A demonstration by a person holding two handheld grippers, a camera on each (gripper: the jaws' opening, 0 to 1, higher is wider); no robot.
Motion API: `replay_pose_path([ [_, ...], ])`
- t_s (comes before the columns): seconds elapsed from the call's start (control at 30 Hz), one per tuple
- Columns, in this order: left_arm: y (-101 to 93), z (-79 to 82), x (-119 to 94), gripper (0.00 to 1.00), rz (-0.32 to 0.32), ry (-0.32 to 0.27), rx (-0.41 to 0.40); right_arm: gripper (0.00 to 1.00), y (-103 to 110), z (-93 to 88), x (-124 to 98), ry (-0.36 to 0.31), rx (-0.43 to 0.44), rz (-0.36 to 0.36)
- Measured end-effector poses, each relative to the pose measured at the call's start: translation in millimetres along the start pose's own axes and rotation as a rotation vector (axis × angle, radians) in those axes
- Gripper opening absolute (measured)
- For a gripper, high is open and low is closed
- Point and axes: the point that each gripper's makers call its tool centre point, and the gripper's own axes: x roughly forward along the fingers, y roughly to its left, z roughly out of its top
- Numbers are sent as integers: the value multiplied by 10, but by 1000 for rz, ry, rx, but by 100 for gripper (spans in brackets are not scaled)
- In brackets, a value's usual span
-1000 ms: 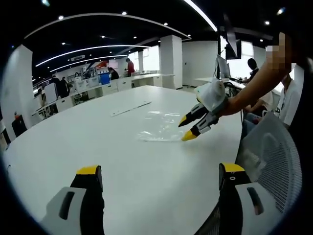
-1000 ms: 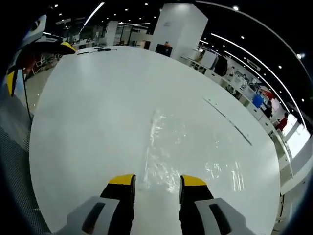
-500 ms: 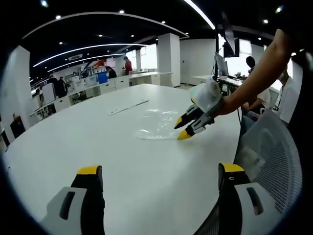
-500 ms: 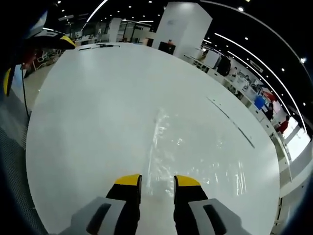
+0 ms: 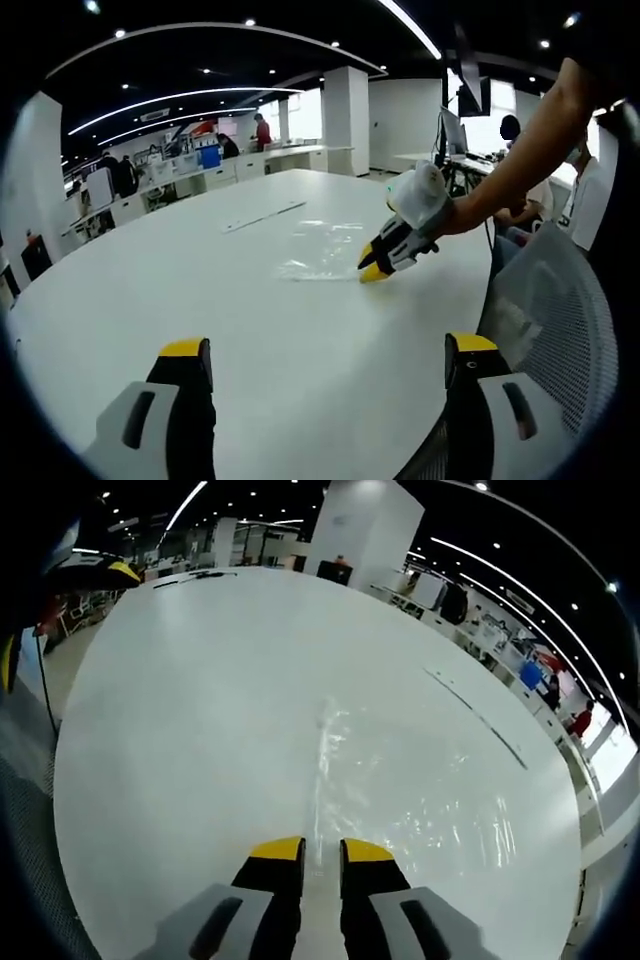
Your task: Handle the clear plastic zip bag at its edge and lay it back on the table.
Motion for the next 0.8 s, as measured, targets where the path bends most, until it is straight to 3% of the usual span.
replay_pose_path([
  [0.47,17,-19,-16,96,1,3,0,1,38,-14,1,1,124,22],
  [0.8,41,-13,-18,95,3,1,5,0,14,-31,28,7,132,27],
])
